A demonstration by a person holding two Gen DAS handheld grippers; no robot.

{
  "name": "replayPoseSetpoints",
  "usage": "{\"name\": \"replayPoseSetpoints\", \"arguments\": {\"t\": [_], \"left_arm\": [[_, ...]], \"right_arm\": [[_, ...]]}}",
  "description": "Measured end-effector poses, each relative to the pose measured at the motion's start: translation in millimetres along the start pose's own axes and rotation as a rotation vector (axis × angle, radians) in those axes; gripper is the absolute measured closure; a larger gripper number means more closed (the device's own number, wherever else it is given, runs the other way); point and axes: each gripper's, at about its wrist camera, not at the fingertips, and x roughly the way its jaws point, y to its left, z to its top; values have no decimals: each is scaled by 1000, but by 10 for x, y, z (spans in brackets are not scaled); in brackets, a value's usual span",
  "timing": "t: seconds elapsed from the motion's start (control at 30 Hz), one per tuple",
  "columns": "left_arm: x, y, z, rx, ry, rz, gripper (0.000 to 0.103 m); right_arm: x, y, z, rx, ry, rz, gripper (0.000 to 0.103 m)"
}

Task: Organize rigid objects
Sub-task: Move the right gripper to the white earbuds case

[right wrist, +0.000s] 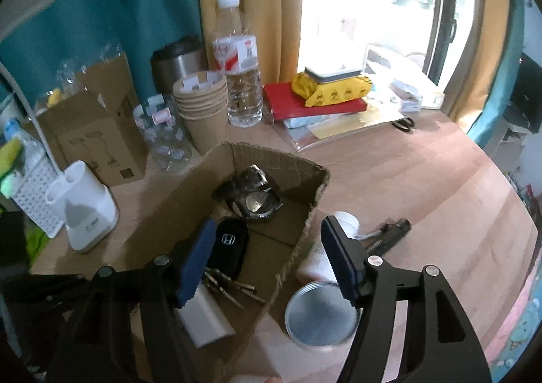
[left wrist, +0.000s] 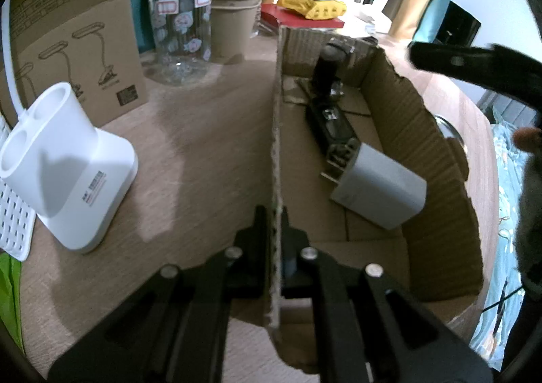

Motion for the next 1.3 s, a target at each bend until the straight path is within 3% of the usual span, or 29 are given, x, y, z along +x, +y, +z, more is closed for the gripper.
{"name": "replayPoseSetpoints", "arguments": {"t": [0.53, 1.3], "left_arm": [[3, 1, 2, 0, -1, 0, 98], [6, 7, 2, 1, -1, 0, 98]], "right_arm": [[-742, -199, -414, 72, -62, -3, 26], [-496, -187, -990, 79, 72, 16, 26]]}}
